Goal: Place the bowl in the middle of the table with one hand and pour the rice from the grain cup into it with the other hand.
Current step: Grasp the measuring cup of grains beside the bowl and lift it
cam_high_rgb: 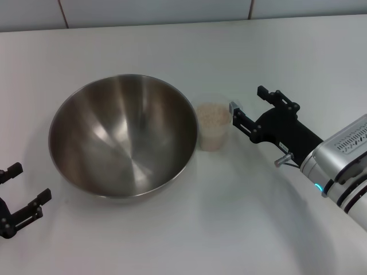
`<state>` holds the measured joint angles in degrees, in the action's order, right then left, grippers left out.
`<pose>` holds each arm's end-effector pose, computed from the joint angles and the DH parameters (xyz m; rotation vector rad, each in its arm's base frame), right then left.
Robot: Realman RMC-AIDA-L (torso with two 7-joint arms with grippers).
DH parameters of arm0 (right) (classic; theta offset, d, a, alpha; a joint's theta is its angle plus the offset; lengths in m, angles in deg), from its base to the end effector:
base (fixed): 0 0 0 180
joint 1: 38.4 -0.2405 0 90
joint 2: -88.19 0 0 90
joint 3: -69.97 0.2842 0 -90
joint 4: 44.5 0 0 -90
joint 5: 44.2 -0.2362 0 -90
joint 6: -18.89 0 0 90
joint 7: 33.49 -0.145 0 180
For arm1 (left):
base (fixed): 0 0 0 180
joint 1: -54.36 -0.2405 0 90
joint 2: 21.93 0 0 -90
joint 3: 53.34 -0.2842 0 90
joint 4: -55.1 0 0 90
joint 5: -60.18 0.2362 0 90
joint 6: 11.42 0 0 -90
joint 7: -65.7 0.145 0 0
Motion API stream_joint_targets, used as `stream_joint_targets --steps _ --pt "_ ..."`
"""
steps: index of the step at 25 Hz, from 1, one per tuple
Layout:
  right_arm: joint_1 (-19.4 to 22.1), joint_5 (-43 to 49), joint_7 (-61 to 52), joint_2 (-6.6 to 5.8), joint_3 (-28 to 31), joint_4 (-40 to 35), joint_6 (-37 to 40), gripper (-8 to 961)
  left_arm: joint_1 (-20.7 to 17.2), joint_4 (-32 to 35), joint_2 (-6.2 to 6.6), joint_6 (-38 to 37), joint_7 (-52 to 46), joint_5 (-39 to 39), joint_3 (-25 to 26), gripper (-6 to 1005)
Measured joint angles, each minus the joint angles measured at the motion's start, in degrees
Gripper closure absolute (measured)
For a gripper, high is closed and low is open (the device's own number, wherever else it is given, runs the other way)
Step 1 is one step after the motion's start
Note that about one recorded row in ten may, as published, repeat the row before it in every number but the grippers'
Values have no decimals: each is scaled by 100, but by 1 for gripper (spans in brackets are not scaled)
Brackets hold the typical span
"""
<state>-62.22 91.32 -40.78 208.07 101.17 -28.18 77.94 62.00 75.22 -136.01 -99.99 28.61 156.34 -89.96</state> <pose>0.3294 0.3245 -0.1260 -2.0206 0.5061 0.6570 -0.4323 0.2156 0.0017 -2.2972 -0.4410 -0.6323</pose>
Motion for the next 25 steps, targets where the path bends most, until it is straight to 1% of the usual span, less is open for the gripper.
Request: stream_joint_targets --steps 6,12,18,25 --pt "9 41 0 0 -26 12 22 285 0 0 4 7 0 0 -4 197" --pt "27 22 8 1 21 12 14 495 0 0 15 7 0 9 -4 197" --pt "32 18 9 0 26 12 22 740 0 0 18 7 0 37 -3 197" --pt "45 18 9 0 44 11 36 895 0 0 18 6 0 44 4 197"
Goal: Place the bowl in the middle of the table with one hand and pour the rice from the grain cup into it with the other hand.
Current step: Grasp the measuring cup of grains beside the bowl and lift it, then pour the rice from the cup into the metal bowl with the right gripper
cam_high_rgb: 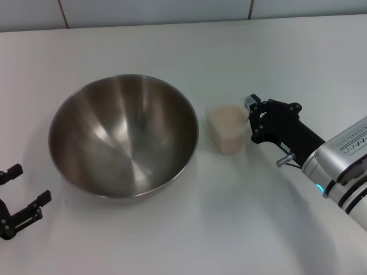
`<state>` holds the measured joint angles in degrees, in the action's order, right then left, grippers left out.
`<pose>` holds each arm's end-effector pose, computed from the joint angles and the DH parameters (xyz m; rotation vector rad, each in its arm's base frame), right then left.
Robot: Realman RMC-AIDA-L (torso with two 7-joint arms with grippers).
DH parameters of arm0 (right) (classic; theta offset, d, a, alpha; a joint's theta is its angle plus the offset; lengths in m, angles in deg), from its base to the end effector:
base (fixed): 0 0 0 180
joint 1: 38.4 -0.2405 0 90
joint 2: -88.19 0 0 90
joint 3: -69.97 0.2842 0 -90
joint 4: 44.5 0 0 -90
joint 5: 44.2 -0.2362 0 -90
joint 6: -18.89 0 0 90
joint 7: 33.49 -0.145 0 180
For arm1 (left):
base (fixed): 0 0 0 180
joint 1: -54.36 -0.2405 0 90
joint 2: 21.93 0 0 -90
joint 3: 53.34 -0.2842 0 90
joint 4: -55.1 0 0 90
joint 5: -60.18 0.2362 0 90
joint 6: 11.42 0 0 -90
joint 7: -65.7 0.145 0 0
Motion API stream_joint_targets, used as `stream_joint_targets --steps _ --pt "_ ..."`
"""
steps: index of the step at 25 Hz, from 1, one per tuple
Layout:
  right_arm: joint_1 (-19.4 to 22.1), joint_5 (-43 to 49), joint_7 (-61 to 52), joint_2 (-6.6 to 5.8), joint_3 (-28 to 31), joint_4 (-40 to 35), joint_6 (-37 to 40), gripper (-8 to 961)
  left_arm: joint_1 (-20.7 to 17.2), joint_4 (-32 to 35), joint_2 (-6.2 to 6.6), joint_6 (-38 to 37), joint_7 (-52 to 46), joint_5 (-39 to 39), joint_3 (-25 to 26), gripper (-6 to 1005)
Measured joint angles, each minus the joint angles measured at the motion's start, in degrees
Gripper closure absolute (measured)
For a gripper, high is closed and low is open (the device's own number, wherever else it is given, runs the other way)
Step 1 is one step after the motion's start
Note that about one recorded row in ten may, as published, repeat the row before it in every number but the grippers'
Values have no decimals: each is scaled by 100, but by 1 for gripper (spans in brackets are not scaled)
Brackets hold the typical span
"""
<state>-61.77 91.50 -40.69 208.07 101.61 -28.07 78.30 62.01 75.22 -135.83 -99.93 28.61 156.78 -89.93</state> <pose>0.3307 0.3228 -0.1249 -2.0111 0.5092 0.6609 -0.4333 0.2151 0.0024 -2.3044 -0.4403 -0.6245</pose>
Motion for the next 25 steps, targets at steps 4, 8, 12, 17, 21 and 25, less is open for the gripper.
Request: stream_joint_targets --steps 4,8,12,17,21,25 --pt "0 -5 1 0 2 1 85 928 0 0 -10 0 0 0 -3 197" --pt "1 -7 3 0 92 5 383 934 0 0 -20 0 0 26 -6 197" --pt "-111 -9 5 0 203 8 646 931 0 0 -27 0 0 92 -6 197" --pt "-219 -9 594 -7 329 307 936 927 0 0 -33 -4 0 96 -6 197" --pt "-309 19 1732 -9 342 770 949 924 12 0 -34 -3 0 97 -7 197" --pt "-380 41 2655 -7 207 996 931 921 40 0 -41 -1 0 119 -6 197"
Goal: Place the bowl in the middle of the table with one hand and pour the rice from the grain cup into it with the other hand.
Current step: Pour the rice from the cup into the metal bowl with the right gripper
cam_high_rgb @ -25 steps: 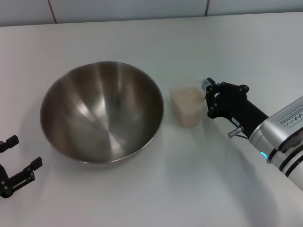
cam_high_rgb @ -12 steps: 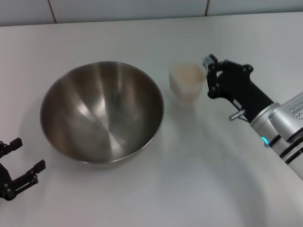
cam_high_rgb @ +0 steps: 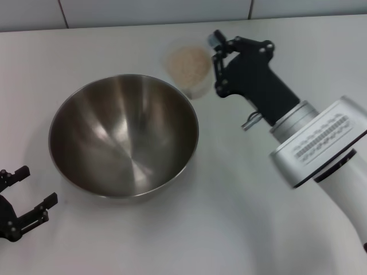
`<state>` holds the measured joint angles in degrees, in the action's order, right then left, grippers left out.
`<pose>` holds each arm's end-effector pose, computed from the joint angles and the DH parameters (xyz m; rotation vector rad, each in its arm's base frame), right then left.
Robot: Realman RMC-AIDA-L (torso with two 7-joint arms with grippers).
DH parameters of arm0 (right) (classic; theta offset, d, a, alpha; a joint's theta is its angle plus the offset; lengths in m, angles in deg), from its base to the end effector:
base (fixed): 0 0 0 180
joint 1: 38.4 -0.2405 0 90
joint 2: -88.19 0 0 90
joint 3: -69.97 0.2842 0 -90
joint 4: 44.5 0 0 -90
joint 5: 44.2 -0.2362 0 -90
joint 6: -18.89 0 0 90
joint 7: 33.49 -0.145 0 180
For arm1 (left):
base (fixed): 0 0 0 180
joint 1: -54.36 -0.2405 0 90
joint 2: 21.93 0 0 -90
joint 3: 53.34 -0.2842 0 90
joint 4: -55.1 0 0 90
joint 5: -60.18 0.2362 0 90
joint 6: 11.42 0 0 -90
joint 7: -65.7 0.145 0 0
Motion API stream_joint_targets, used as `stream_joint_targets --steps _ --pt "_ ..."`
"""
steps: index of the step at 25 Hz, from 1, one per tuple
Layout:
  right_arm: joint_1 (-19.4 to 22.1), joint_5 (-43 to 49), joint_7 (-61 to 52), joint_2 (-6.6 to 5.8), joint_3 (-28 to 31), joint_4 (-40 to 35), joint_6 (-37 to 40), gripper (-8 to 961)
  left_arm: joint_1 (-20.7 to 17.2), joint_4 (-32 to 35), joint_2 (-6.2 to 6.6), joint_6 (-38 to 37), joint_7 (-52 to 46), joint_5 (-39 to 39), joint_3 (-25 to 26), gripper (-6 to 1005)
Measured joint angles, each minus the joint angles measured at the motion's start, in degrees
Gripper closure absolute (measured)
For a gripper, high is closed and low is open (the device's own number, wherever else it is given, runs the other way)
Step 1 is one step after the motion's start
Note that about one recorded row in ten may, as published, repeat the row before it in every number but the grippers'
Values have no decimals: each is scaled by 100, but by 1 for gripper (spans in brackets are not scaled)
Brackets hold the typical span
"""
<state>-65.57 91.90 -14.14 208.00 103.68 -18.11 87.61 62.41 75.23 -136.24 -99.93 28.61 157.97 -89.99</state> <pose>0.2392 0.3448 -0.1184 -1.8948 -0.0805 0.7655 -0.4304 0.2159 -0.0033 -2.3282 -0.4373 -0.6274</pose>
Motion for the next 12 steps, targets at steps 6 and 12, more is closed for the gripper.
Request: stream_joint_targets --steps 6,12 --pt "15 11 2832 3 -671 352 -17 916 19 0 -3 1 0 31 0 197" --pt "34 -11 4874 7 -1141 417 -22 912 31 0 -12 1 0 31 0 197"
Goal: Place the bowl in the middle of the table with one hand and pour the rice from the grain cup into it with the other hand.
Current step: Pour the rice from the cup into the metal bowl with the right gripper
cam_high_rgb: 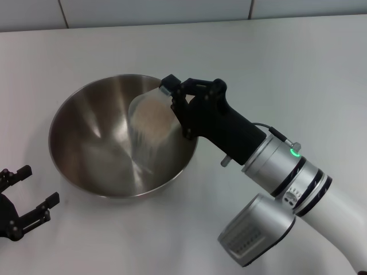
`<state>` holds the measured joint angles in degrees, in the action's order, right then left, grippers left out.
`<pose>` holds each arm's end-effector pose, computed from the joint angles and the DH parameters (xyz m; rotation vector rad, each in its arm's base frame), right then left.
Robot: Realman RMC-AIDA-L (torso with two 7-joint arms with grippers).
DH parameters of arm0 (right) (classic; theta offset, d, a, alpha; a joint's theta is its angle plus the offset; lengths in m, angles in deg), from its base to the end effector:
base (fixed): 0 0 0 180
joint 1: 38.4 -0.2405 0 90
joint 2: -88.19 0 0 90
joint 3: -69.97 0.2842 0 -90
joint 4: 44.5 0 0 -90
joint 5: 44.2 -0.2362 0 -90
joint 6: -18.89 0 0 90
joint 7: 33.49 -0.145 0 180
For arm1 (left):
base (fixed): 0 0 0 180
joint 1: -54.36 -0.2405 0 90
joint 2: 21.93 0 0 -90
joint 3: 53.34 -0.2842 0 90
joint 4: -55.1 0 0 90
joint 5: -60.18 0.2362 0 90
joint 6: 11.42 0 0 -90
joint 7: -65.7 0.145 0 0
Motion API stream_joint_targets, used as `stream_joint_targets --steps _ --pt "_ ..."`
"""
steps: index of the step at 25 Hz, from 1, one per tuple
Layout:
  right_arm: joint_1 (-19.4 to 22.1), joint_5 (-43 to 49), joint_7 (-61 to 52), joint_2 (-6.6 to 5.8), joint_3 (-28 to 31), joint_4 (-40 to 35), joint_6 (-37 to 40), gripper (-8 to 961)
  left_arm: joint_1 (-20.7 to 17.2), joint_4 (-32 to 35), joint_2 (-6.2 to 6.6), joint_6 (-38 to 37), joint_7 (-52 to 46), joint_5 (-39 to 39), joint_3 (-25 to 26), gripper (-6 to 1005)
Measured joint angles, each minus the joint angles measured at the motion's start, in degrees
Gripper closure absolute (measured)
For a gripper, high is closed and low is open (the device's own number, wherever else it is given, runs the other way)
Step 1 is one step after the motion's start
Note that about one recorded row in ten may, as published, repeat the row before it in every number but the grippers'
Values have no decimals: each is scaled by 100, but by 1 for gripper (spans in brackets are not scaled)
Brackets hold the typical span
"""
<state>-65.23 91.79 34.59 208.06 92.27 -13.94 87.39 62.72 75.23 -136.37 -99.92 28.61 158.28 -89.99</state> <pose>0.2169 0.3050 -0.1548 -1.7456 -0.9395 0.3258 -0.4288 0.2176 -0.0049 -2.3353 -0.4328 -0.6302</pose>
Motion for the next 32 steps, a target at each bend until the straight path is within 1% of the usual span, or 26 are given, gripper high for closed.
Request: stream_joint_targets --steps 3,4,7,13,17,18,19,20,21,25,28,29,30,32 --pt "10 -5 773 1 -36 42 -17 909 0 0 0 0 0 0 0 197" --pt "3 1 1251 1 -42 61 -60 908 0 0 0 0 0 0 0 197" --pt "-26 14 1524 1 -45 72 -76 906 -1 0 0 0 0 0 0 197" --pt "-210 67 2064 0 -104 83 -232 901 -1 0 0 -1 0 -1 0 197" --pt "-259 379 2546 1 -97 93 -429 898 5 0 0 -1 0 -1 0 197" --pt "-262 473 2760 1 -89 93 -470 897 6 0 0 0 0 -1 0 197" --pt "-267 591 3225 1 -92 93 -523 897 11 0 0 0 0 -1 0 197" --pt "-267 591 3225 1 -92 93 -523 896 13 0 1 -1 -4 0 0 197" --pt "-272 618 3512 1 -101 94 -552 895 15 0 2 -1 -14 0 0 197" --pt "-281 628 4963 1 -104 102 -745 892 23 2 7 -1 -42 2 0 197" --pt "-281 628 5681 1 -71 128 -790 890 31 10 1 -1 -44 5 0 197" --pt "-281 628 6169 1 -66 131 -831 889 40 10 1 -3 -44 6 0 197" --pt "-281 628 6169 1 -66 131 -831 888 40 10 1 -3 -44 6 0 197" --pt "-284 628 6576 1 -65 129 -901 886 40 10 1 -3 -44 6 0 197"
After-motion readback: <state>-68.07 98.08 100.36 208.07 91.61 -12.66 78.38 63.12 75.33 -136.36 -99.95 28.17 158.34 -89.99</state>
